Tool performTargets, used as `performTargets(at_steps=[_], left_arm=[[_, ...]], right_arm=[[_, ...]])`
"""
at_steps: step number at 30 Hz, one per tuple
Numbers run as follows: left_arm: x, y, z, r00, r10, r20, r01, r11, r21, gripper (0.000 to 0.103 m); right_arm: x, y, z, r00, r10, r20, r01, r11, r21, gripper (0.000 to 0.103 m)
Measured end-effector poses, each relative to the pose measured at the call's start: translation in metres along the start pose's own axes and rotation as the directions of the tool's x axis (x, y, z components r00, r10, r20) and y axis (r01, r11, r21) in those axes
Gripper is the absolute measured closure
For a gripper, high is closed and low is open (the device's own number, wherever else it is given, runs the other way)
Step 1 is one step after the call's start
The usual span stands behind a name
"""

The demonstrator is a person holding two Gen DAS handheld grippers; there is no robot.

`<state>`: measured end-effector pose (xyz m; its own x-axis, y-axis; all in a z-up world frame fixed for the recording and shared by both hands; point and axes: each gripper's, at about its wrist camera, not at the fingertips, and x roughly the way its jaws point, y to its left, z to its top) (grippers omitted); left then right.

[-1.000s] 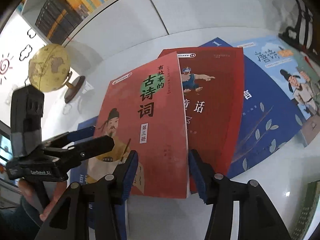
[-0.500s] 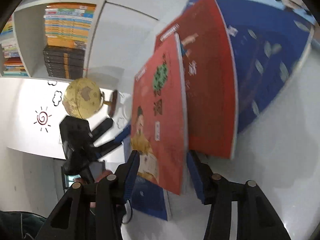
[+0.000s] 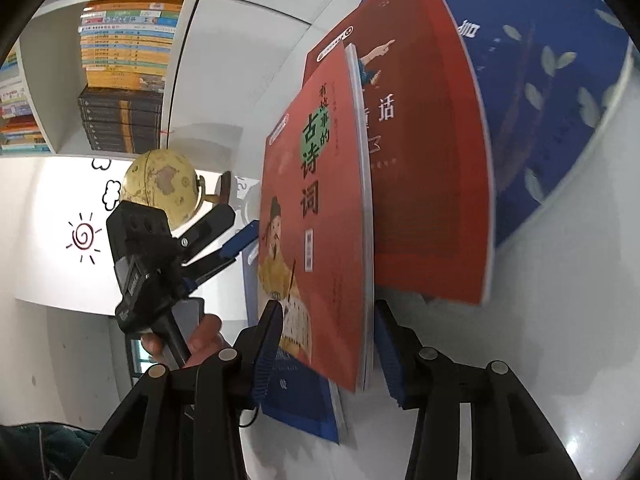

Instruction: Organize books

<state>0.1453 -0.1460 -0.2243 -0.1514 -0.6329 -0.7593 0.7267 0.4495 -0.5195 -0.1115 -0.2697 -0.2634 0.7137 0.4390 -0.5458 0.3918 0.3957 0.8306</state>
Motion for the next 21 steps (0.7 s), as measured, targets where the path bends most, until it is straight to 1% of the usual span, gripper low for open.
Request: performTargets(at_steps=[2, 3, 4, 6, 7, 10, 11, 13, 15, 21], left_arm=[[0.001, -0.003, -0.001, 1.0, 0.019, 0.004, -0.019, 1.0, 0.021, 0.003], [0.002, -0.004, -0.001, 0.999, 0.032, 0.008, -0.032, 0.999, 0.031, 0.003], [0.002, -0.005, -0.002, 0.999, 0.044, 0.011, -0.045, 0.998, 0.04, 0.002], [0.003, -0.006, -0.002, 0.999, 0.051, 0.009, -0.051, 0.998, 0.048, 0.002], [0.002, -0.005, -0.002, 0.999, 0.054, 0.008, -0.054, 0.997, 0.051, 0.002], [0.003, -0.007, -0.003, 0.998, 0.067, 0.009, -0.067, 0.996, 0.06, 0.002], [0.003, -0.007, -0.003, 0.998, 0.07, 0.009, -0.07, 0.996, 0.062, 0.002], [0.002, -0.008, -0.004, 0.997, 0.073, 0.009, -0.074, 0.995, 0.067, 0.002], [0.002, -0.008, -0.004, 0.997, 0.072, 0.011, -0.073, 0.995, 0.069, 0.002], [0.002, -0.008, -0.004, 0.998, 0.066, 0.01, -0.066, 0.995, 0.071, 0.002]], right_arm=[[0.003, 0.012, -0.001, 0.998, -0.069, 0.013, 0.07, 0.997, -0.04, 0.06], [0.002, 0.021, -0.004, 0.995, -0.093, 0.023, 0.095, 0.993, -0.077, 0.066], [0.001, 0.028, -0.006, 0.994, -0.099, 0.033, 0.102, 0.989, -0.105, 0.075], [-0.004, 0.047, -0.01, 0.994, -0.097, 0.058, 0.105, 0.981, -0.165, 0.085], [-0.005, 0.057, -0.01, 0.989, -0.13, 0.075, 0.142, 0.971, -0.194, 0.085], [0.006, 0.079, -0.006, 0.958, -0.269, 0.097, 0.286, 0.915, -0.286, 0.085], [0.012, 0.082, -0.004, 0.951, -0.293, 0.093, 0.308, 0.902, -0.304, 0.085], [0.022, 0.082, 0.0, 0.944, -0.322, 0.07, 0.327, 0.889, -0.32, 0.085], [0.031, 0.083, 0.003, 0.937, -0.342, 0.069, 0.345, 0.875, -0.341, 0.085], [0.034, 0.071, 0.012, 0.938, -0.338, 0.078, 0.346, 0.893, -0.287, 0.085]])
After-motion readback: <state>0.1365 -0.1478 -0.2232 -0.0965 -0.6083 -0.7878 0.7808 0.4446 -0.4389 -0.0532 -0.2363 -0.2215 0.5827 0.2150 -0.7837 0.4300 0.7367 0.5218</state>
